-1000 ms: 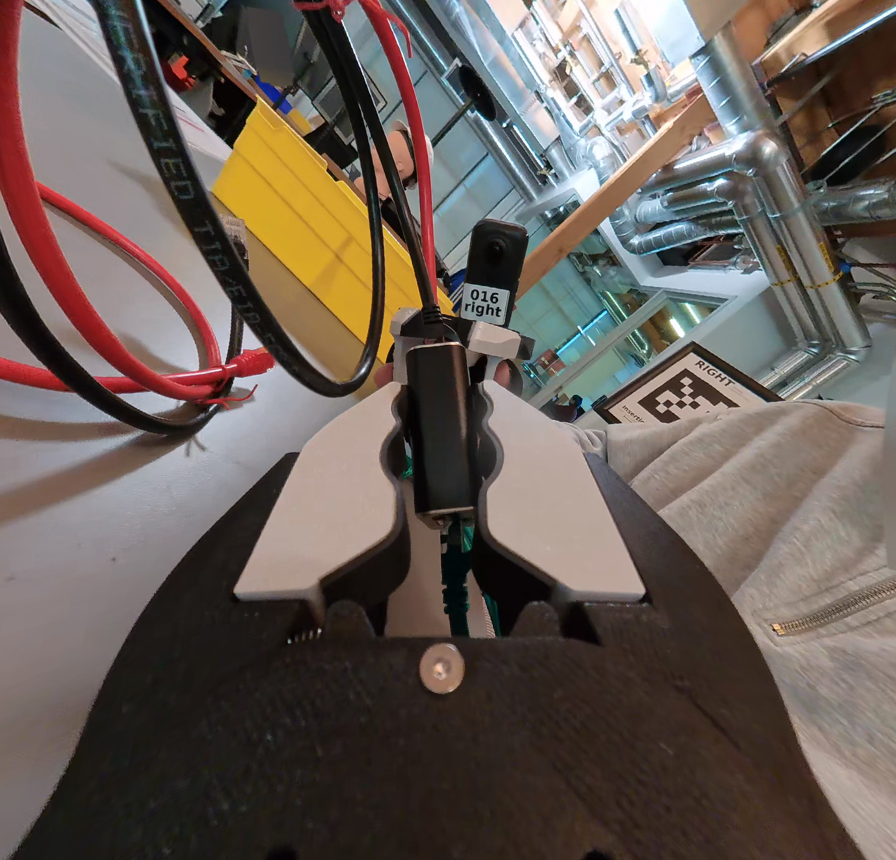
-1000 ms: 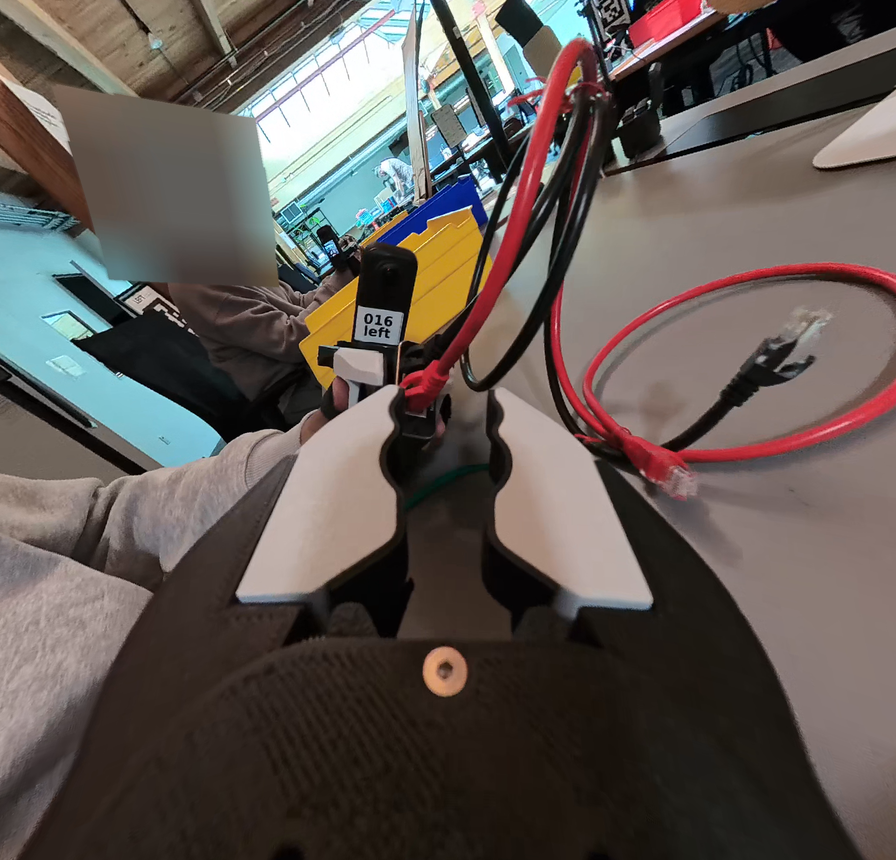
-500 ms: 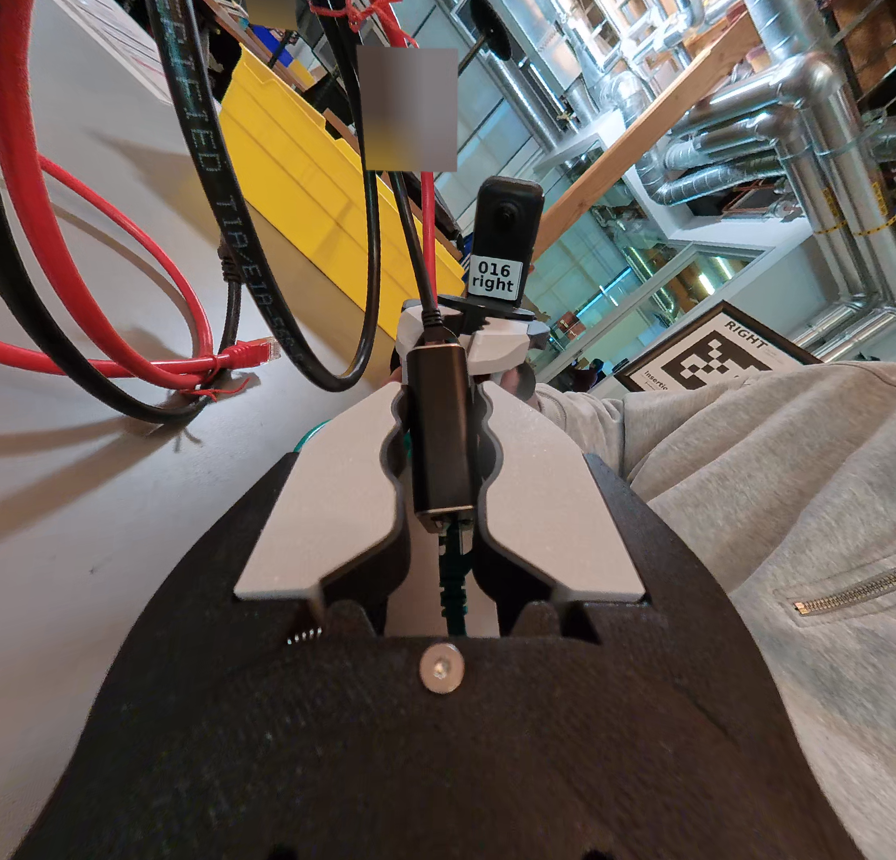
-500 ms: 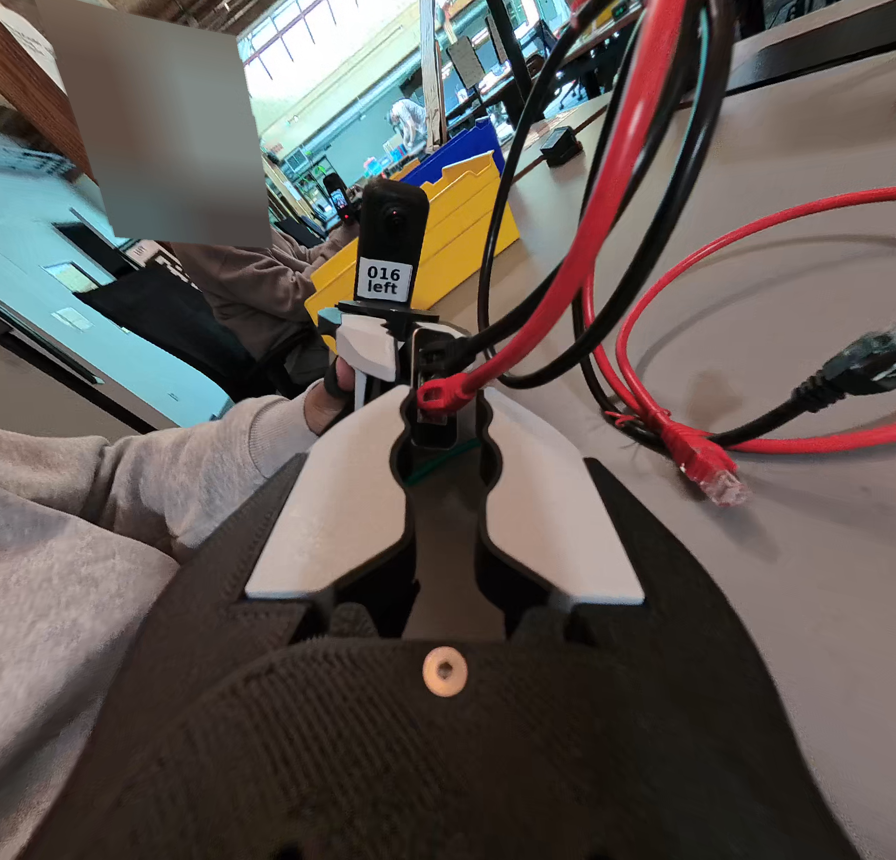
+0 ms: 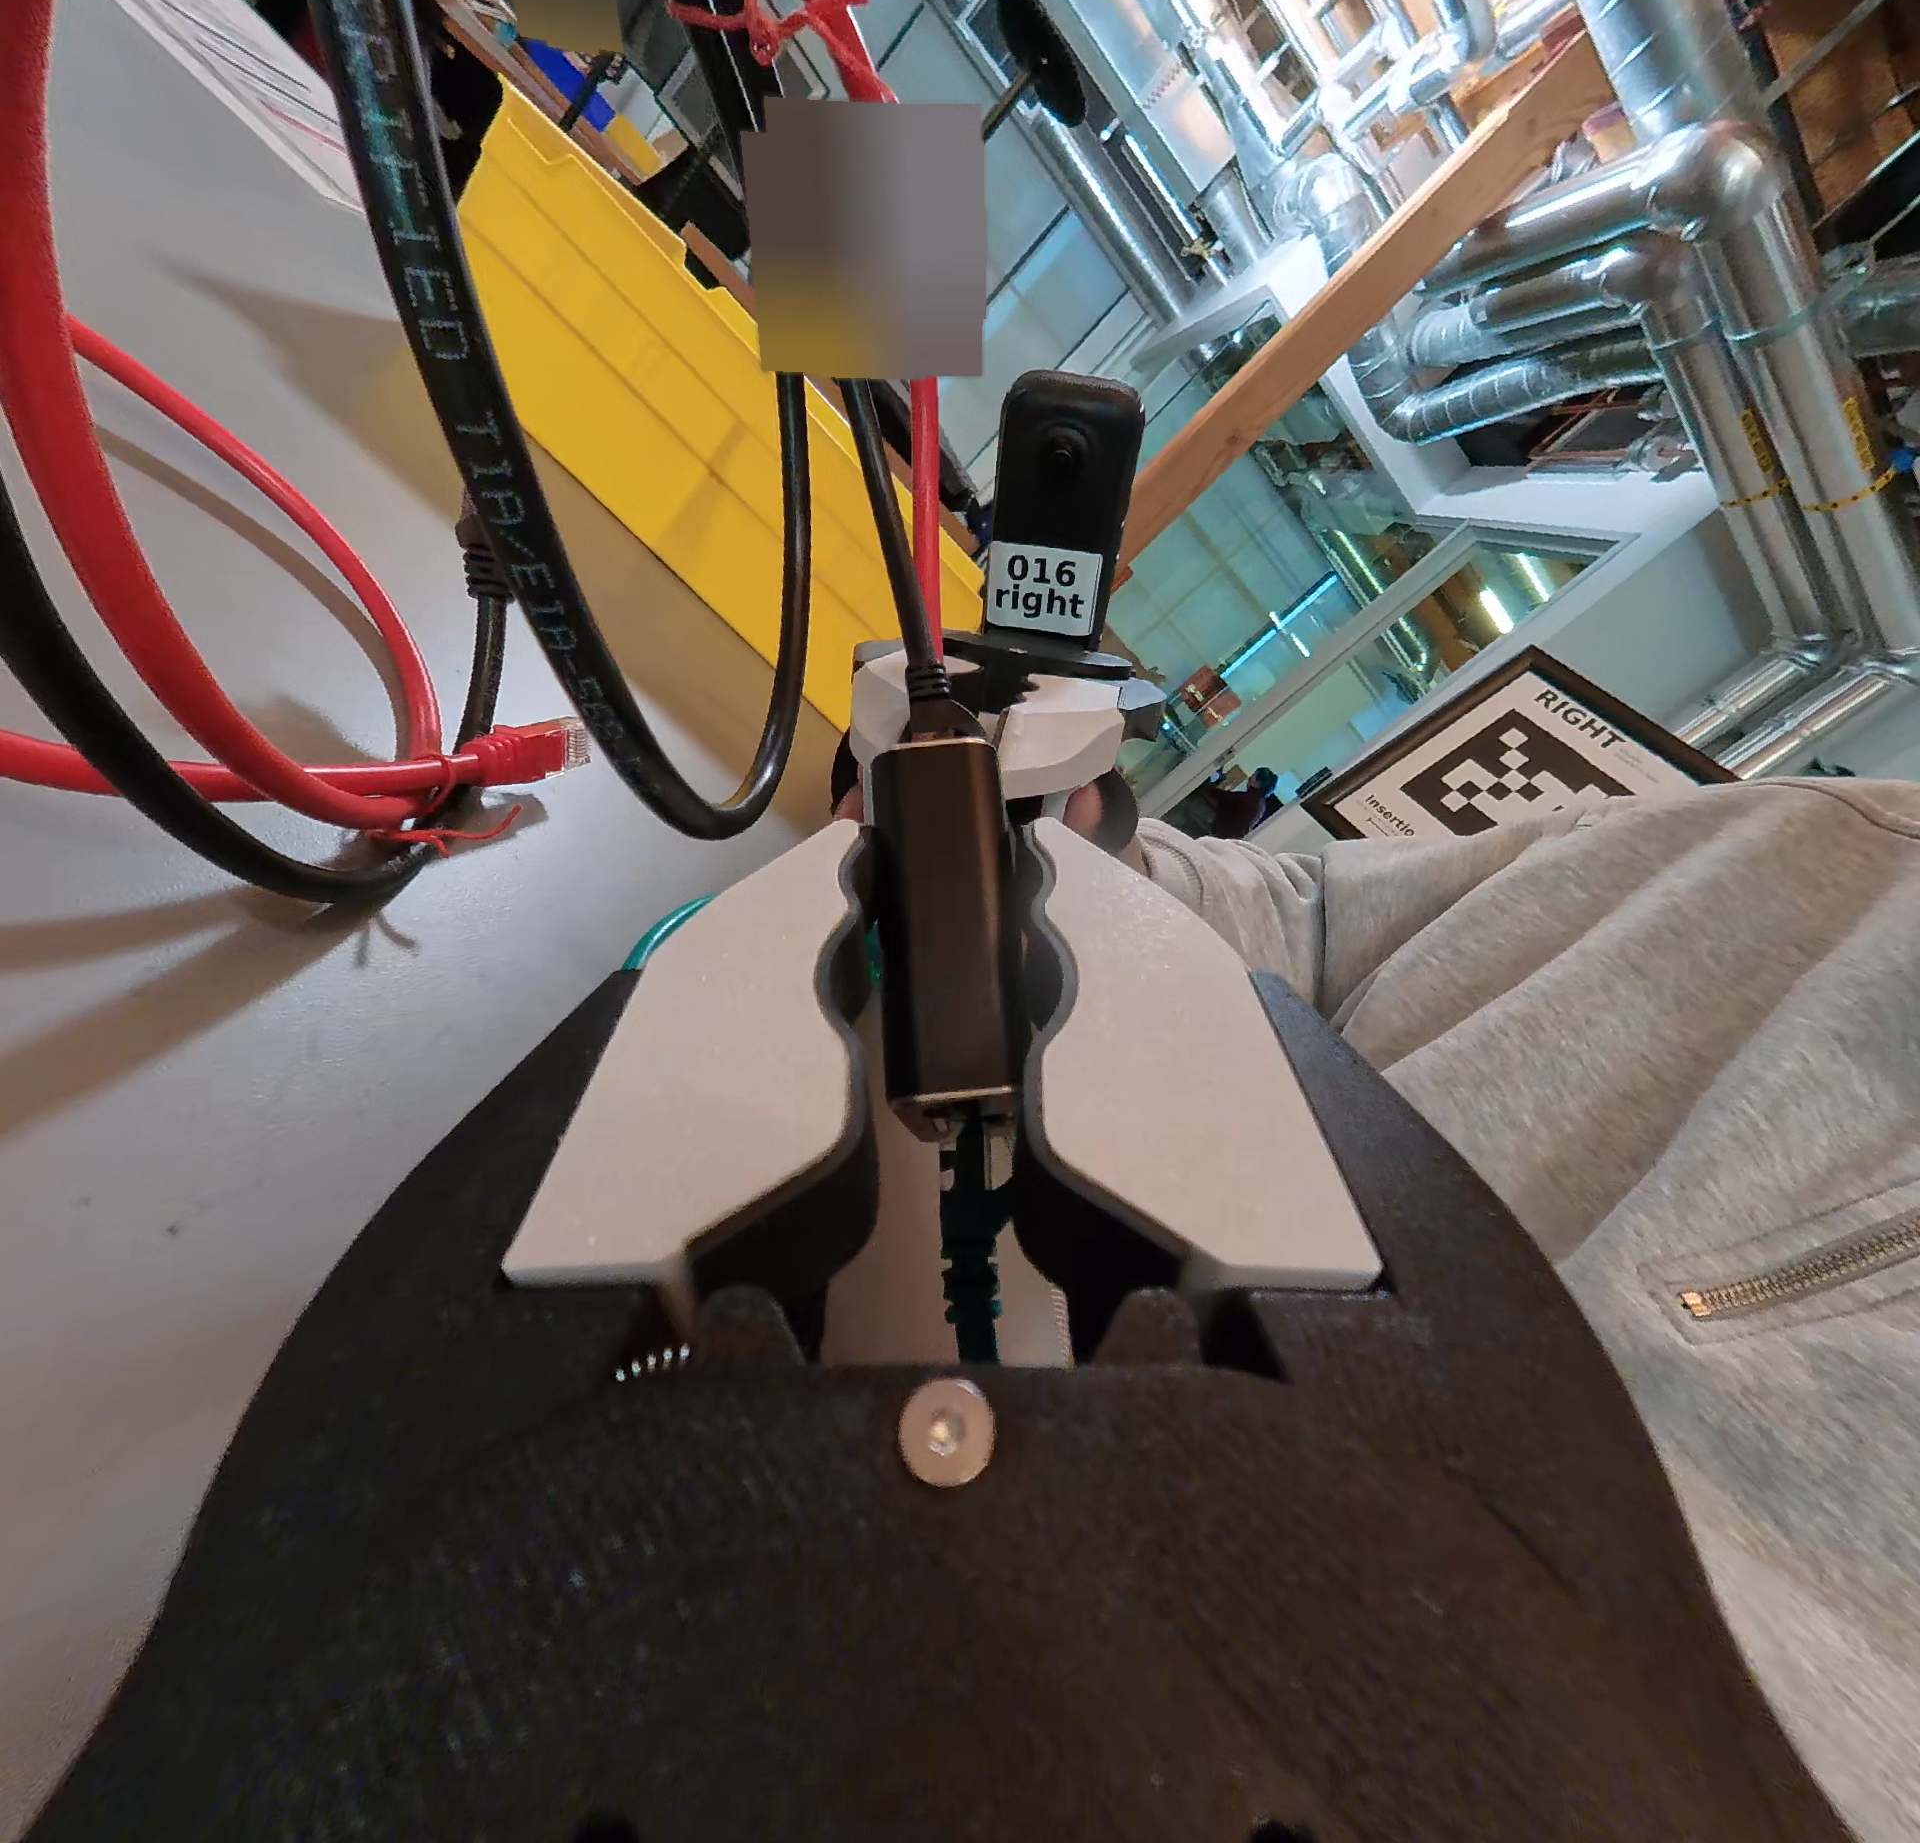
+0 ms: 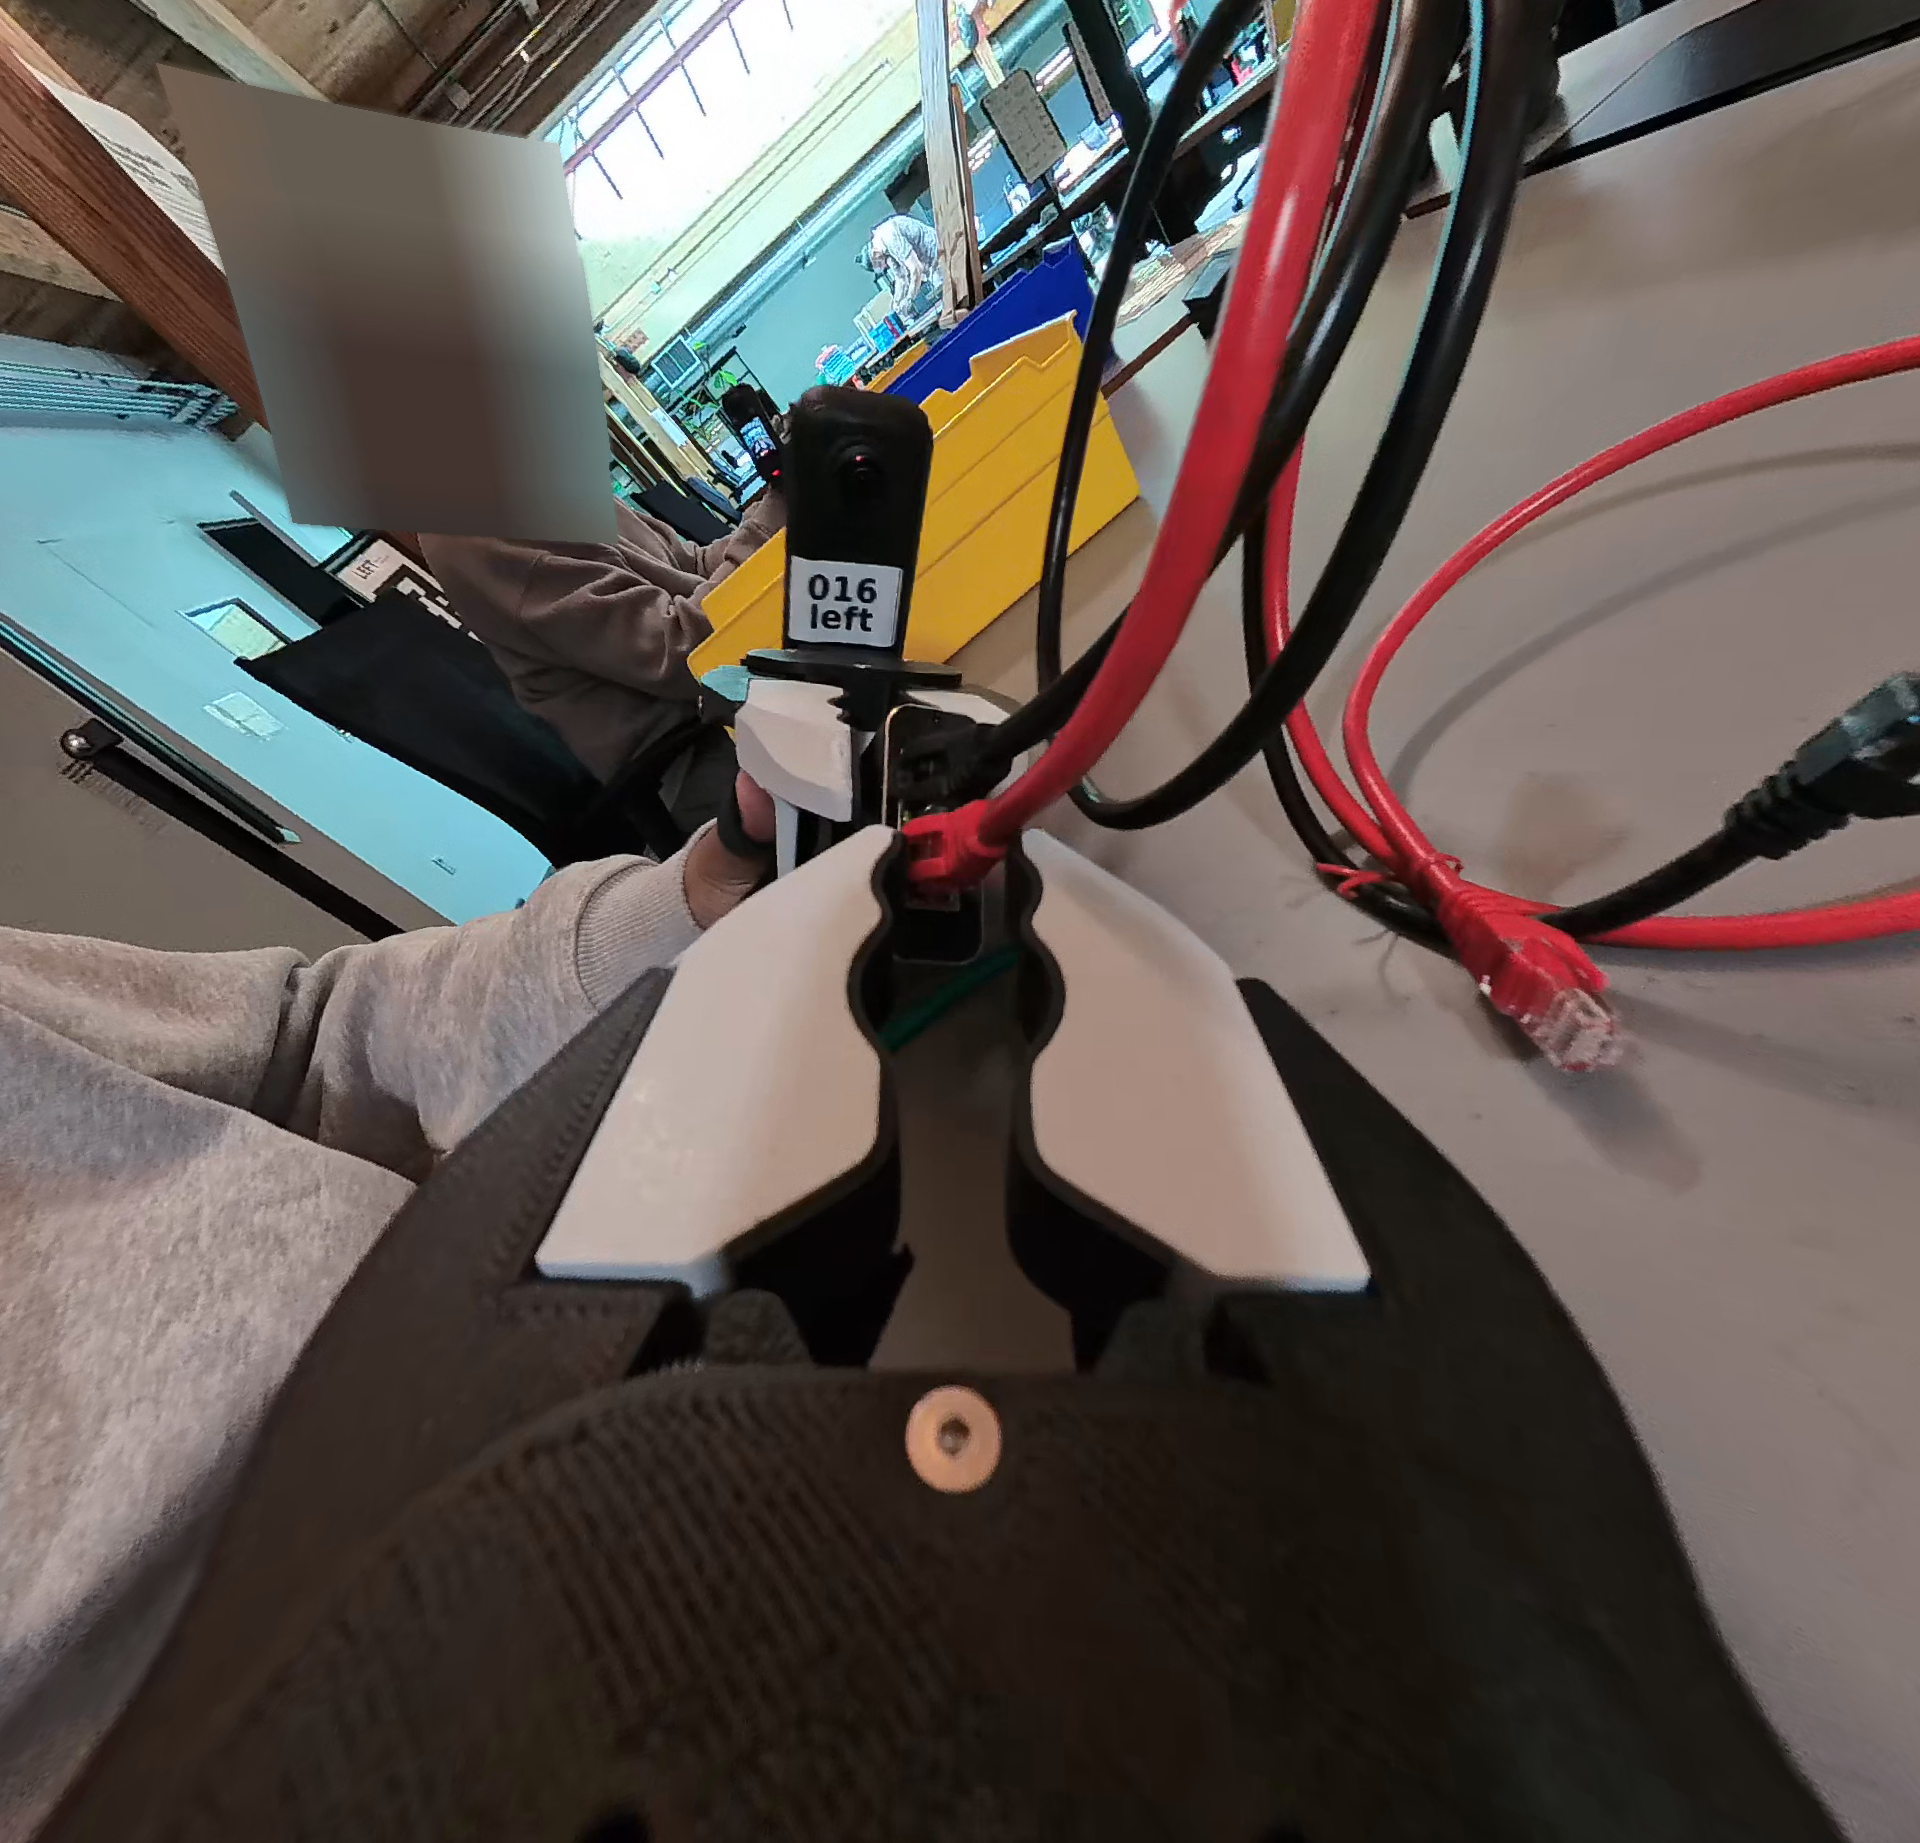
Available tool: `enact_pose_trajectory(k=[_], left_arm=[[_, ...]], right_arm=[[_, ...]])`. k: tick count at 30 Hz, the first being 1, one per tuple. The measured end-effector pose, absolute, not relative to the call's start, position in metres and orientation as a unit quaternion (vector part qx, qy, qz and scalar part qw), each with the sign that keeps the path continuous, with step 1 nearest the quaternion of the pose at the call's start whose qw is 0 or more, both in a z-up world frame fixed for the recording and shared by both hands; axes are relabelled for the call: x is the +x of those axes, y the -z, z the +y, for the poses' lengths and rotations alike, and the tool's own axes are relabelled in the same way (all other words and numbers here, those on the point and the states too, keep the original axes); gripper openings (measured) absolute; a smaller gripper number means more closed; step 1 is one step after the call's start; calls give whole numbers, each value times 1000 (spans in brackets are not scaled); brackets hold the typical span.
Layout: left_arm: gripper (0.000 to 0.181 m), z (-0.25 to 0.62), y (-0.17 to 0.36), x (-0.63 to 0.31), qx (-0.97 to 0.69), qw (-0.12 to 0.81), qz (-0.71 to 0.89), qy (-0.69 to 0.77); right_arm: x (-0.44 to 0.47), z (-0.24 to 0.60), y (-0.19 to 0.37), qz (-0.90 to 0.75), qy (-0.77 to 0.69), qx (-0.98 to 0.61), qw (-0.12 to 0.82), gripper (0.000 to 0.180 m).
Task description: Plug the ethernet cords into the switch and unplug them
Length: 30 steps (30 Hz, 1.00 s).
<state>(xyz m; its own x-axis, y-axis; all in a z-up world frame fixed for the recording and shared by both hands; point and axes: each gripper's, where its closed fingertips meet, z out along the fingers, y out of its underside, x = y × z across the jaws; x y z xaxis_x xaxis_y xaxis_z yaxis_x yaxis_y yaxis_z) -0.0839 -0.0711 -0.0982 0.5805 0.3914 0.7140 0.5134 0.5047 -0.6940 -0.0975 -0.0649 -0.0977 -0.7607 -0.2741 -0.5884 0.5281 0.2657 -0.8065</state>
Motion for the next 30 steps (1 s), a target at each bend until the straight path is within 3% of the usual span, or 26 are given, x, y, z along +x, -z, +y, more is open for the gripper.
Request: enact_pose_trajectory(k=[11,14,16,30], left_arm=[[40,-63,103,-83,-501,731,-456,79],[37,-62,103,-84,-502,730,-457,82],[26,-64,103,-84,-498,731,-459,81],[26,-69,103,-86,-494,729,-471,52]], right_arm=[[-101,-64,93,712,610,100,333,13],[-101,-63,92,710,612,100,332,13],[-101,-63,91,708,614,99,335,13],[-102,-65,98,723,603,93,325,18]])
